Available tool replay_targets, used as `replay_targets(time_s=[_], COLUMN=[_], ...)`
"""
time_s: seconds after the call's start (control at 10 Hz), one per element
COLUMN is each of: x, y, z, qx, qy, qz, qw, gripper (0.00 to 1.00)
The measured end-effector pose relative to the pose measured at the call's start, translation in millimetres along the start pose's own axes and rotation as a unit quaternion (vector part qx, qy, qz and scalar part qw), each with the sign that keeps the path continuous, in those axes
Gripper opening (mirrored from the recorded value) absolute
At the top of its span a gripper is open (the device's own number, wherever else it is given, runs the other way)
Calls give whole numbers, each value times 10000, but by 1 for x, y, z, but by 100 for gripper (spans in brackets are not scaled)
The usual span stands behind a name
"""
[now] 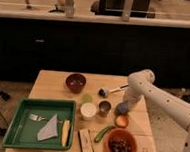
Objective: Wipe table surface with sponge
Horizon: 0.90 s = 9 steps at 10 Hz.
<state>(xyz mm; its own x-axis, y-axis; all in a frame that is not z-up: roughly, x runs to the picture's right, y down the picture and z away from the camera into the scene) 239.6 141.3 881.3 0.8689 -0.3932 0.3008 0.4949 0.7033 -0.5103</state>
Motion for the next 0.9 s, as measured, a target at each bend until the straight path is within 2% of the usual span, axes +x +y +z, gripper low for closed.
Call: replay_targets(time_s=[0.2,0.5,0.9], x=[14,34,45], y=[13,15,-6], z=[3,3,12], qx=[-155,-206,-21], qy=[79,246,290], qz=[157,331,384], qw=[9997,9989,9988], gripper=[2,2,2])
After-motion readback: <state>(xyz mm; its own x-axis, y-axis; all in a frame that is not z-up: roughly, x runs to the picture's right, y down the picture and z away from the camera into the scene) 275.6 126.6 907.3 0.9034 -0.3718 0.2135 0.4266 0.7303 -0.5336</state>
